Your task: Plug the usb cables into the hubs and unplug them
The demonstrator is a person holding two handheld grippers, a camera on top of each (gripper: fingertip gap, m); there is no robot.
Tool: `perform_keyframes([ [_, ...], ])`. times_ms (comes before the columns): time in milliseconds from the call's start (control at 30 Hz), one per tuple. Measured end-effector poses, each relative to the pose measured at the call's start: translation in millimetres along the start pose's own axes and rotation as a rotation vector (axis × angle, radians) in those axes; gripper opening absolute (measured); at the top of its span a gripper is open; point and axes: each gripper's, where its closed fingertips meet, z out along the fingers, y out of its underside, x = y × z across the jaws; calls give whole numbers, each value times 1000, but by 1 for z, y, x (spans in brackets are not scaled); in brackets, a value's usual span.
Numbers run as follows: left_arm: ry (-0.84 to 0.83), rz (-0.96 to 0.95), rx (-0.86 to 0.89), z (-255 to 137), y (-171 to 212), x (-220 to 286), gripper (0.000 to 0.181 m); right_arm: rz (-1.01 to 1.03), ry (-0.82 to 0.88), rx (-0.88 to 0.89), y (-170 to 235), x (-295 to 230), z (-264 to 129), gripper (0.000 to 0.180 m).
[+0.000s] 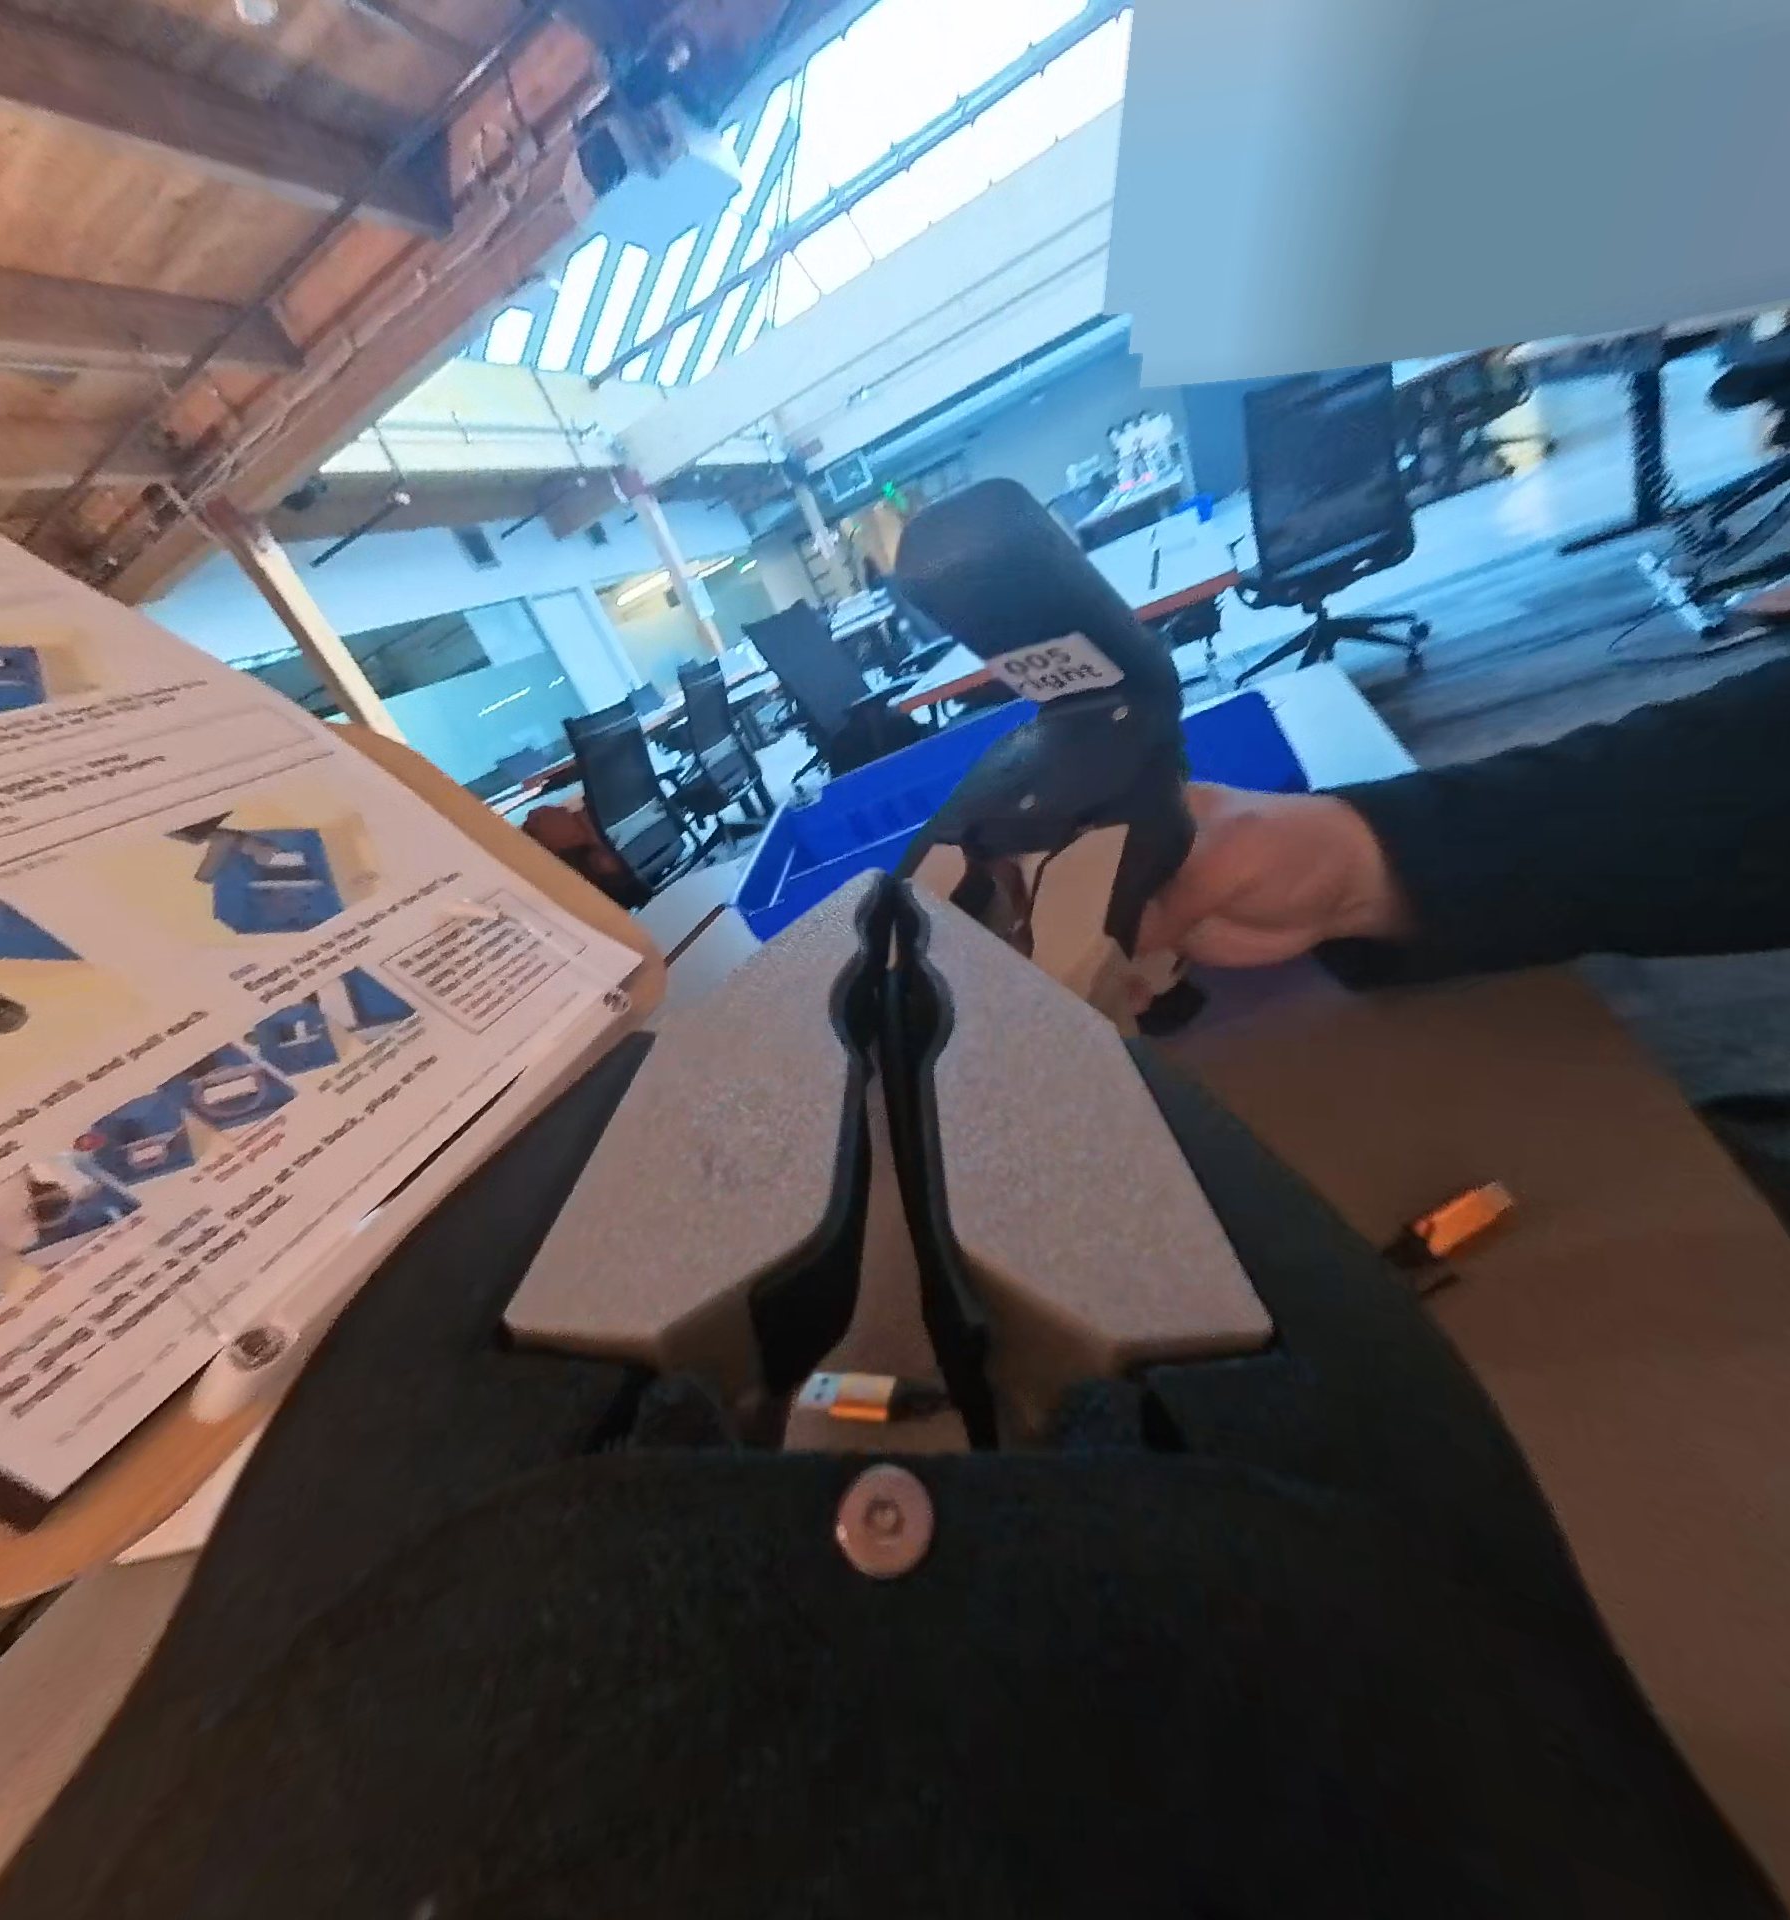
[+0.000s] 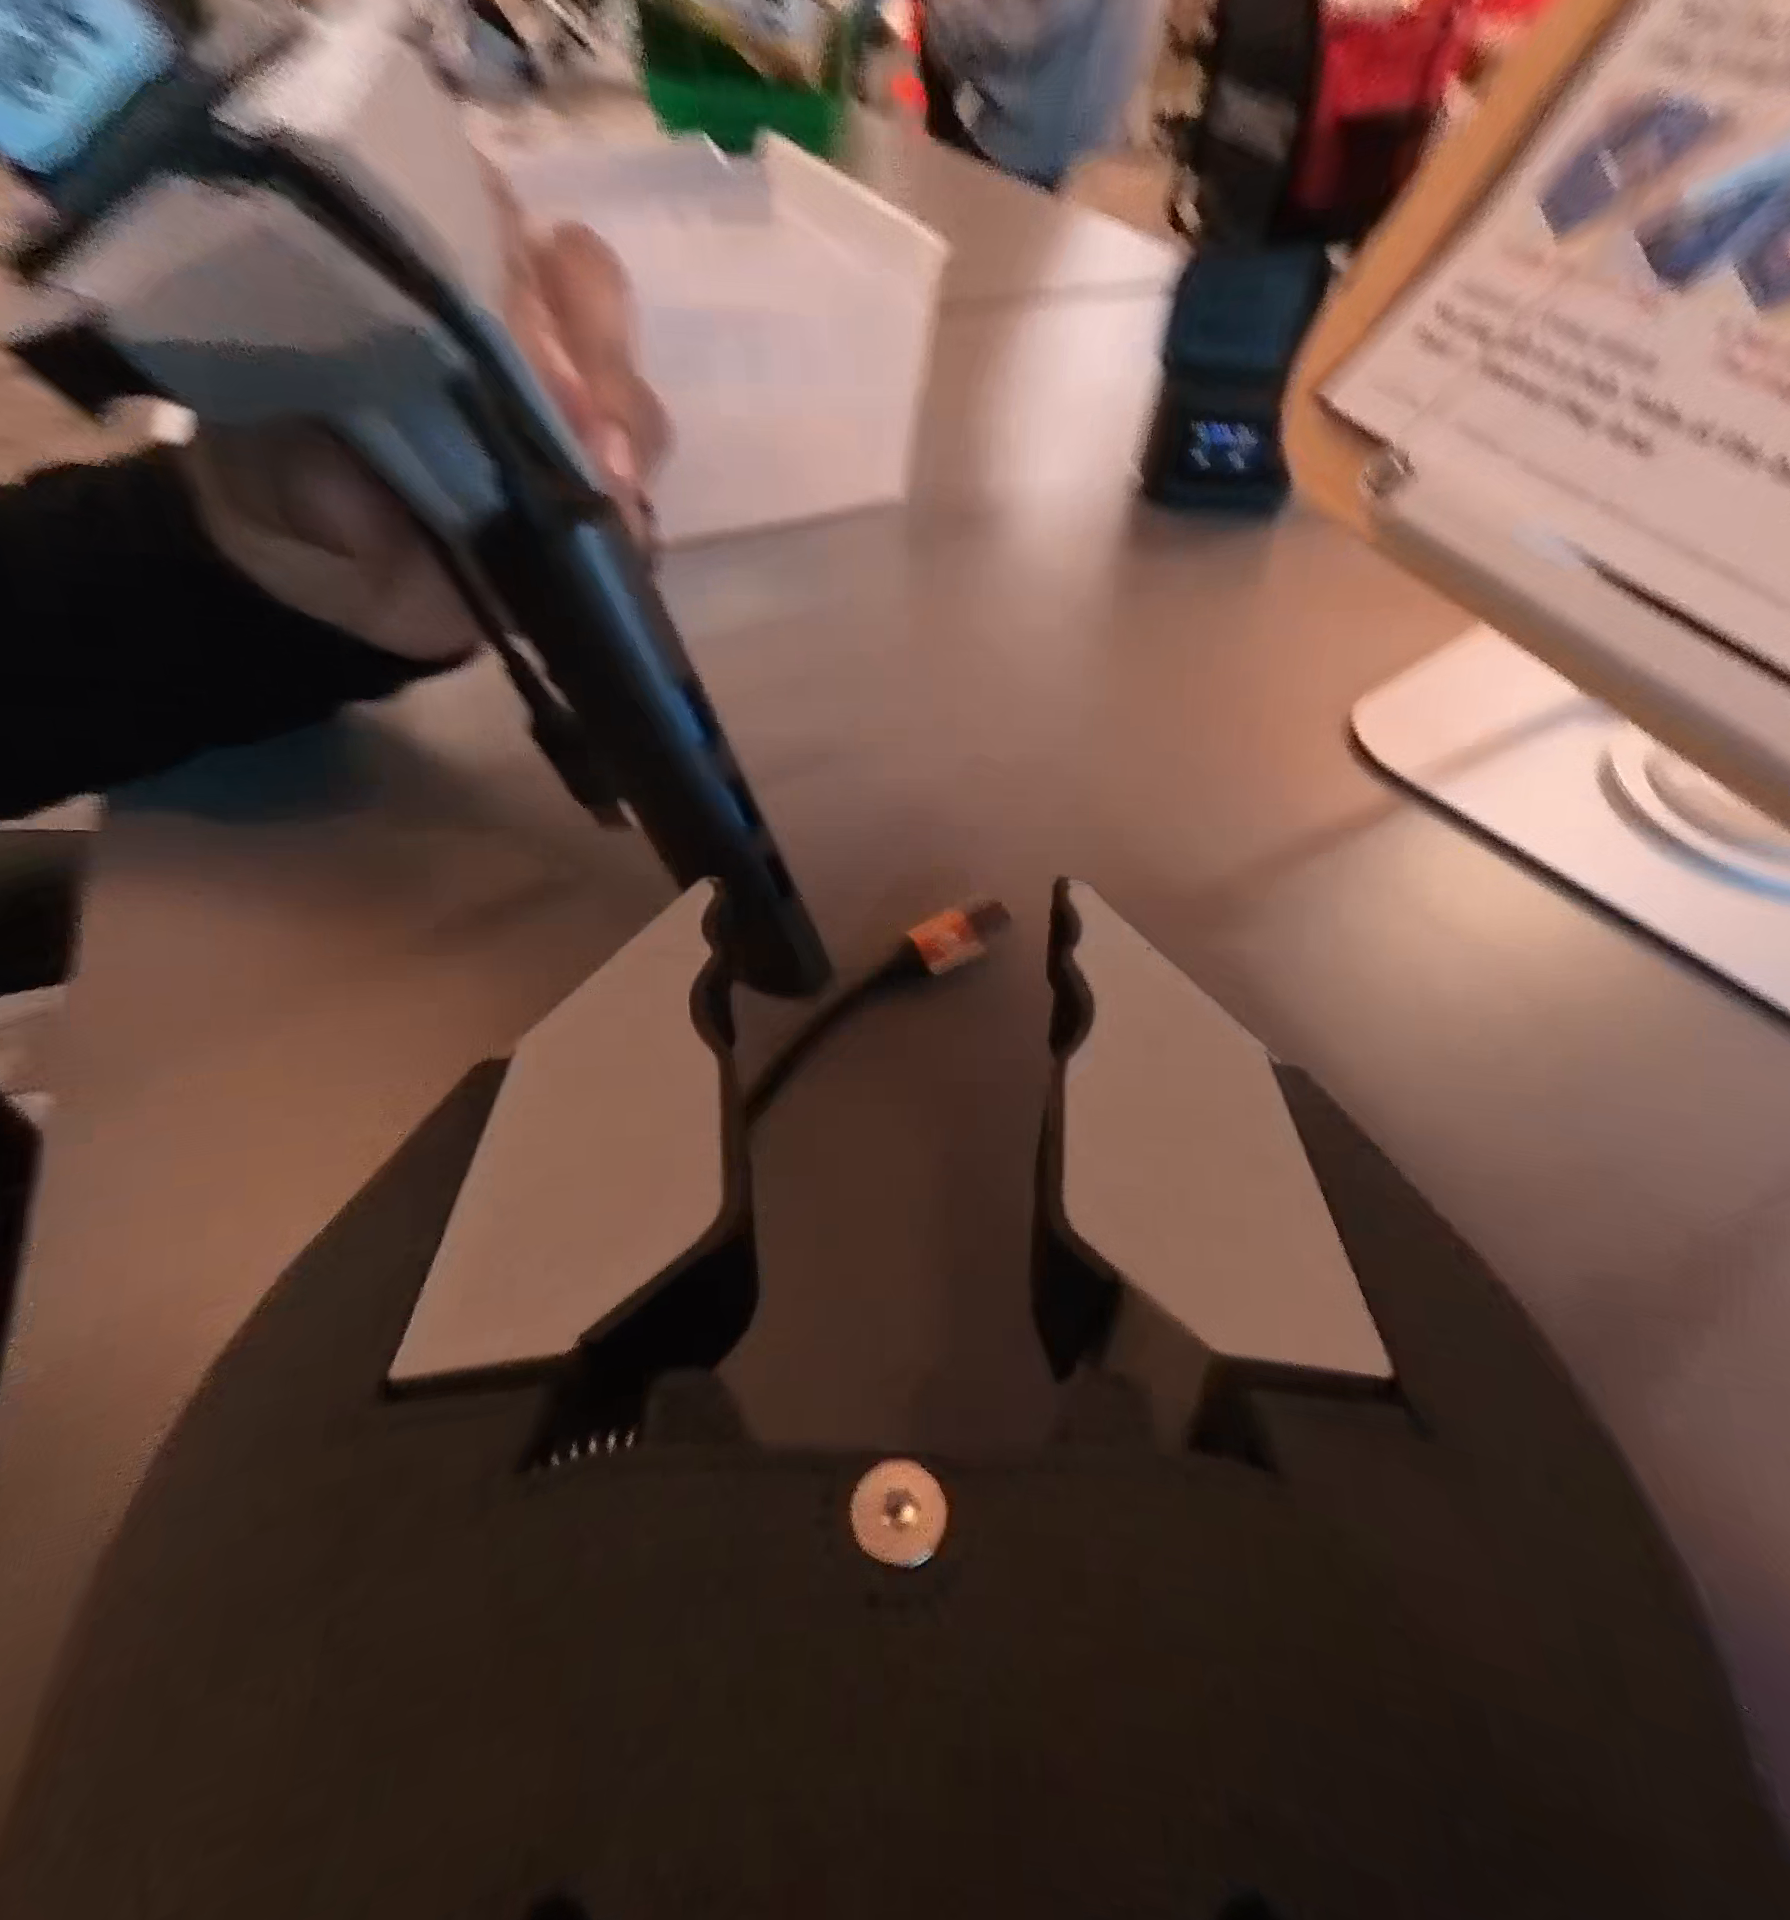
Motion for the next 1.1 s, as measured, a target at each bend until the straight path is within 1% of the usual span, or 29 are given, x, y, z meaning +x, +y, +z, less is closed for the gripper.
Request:
perform_keyframes([
  [100, 39, -47, 69, -2, -12, 5, 0, -94, -115, 60, -13, -31, 6, 60],
  [267, 142, -122, 157, -4, -27, 19, 0, -242, -143, 37, -14, -54, 23, 49],
  [300, 149, -125, 163, -4, -28, 20, 0, -272, -154, 34, -13, -58, 24, 37],
  [333, 151, -121, 165, -4, -29, 21, 0, -306, -166, 29, -11, -63, 24, 19],
  [400, 160, -112, 177, -6, -31, 24, 0, -358, -133, 21, -12, -62, 21, 18],
  [467, 117, -97, 185, -8, -32, 19, 0, -431, -29, 49, -19, -49, 15, 16],
  [500, 89, -87, 178, -9, -30, 15, 3, -464, 22, 63, -23, -43, 12, 15],
  [567, 68, -89, 95, -8, -18, 9, 14, -505, 90, 96, -30, -35, 5, 15],
  [667, 96, -128, 53, -10, -11, 9, 24, -571, 125, 118, -33, -32, 0, 15],
  [733, 94, -99, 33, -12, -9, 8, 29, -634, 165, 133, -35, -29, -2, 15],
  [833, 125, -36, -2, -18, -7, 14, 33, -720, 180, 194, -41, -32, -6, 14],
  [1000, 94, 62, -72, -13, 8, 18, 35, -689, 128, 218, -42, -39, -7, 14],
  [1033, 89, 89, -85, -10, 11, 20, 33, -683, 120, 212, -41, -40, -6, 14],
  [1100, 60, 162, -86, -8, 11, 20, 22, -673, 107, 205, -40, -42, -4, 14],
])
